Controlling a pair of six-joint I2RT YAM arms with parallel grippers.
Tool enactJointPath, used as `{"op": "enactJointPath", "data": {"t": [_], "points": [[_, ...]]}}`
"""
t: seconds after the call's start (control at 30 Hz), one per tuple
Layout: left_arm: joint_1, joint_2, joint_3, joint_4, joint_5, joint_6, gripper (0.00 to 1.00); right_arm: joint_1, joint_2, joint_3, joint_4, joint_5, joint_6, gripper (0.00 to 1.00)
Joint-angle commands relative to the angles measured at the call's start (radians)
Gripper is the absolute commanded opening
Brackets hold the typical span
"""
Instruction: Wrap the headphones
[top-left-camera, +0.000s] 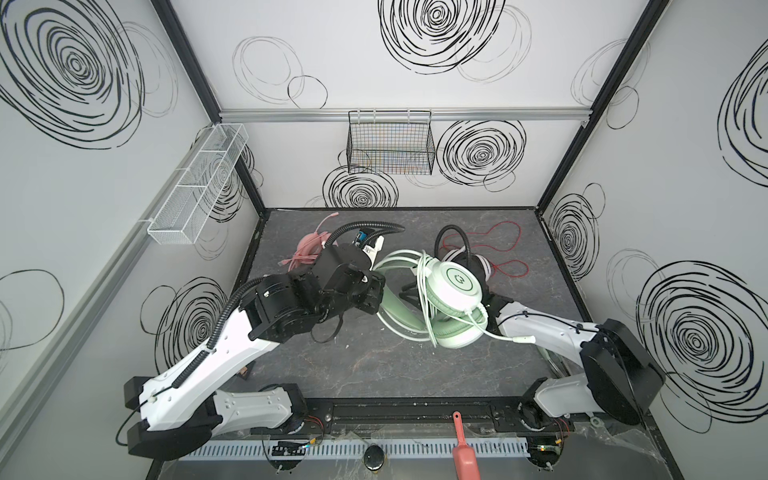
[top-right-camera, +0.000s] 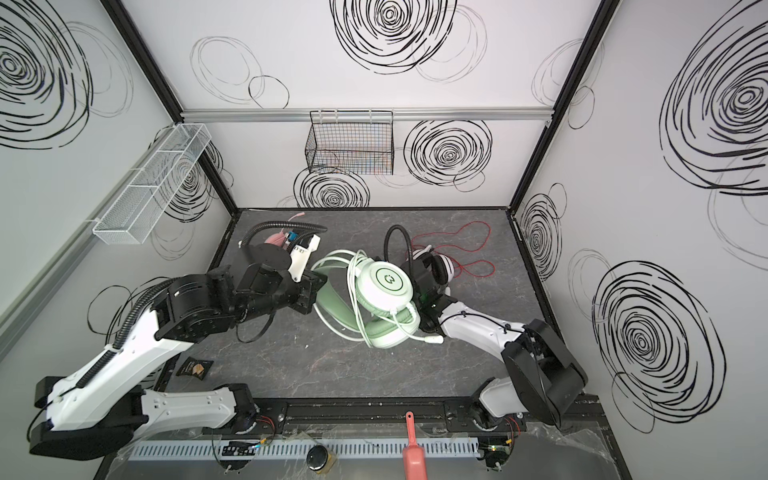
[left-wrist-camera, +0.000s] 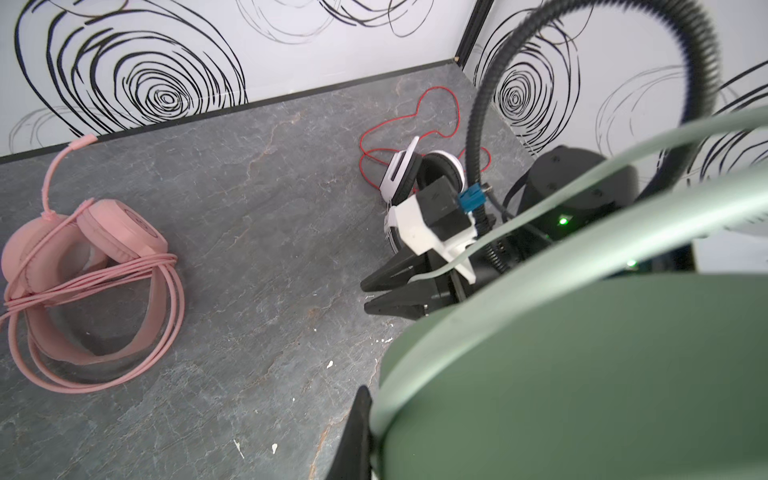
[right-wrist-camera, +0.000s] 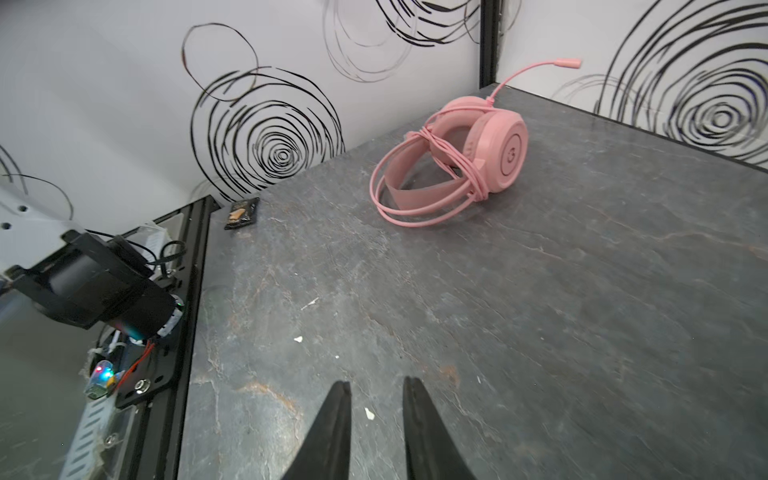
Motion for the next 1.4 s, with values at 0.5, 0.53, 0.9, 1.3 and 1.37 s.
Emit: {"op": "enactJointPath", "data": {"t": [0.5,0.53,0.9,1.3,1.37], "points": [[0.099,0.076,0.322,-0.013,-0.01,0.026,0.0,-0.005,0.185,-0.046,0.331,-0.12,0.111,0.26],[0.105,0.08,0.329,-0.014,-0.007,0.026,0.0,-0.005,0.183,-0.048,0.33,-0.119,0.108,0.26],[0.164,0.088,0.342,-0.024,-0.039,0.026,0.0,-0.006,0.184,-0.052,0.324,-0.157,0.12,0.0],[0.454,0.15,0.305,0.055,-0.124,-0.015,0.0,0.246,-0.107,-0.079,-0.231,0.233,0.113,0.0],[0.462,0.168,0.311,0.047,-0.163,-0.014,0.0,0.293,-0.153,-0.072,-0.303,0.32,0.113,0.0]]}}
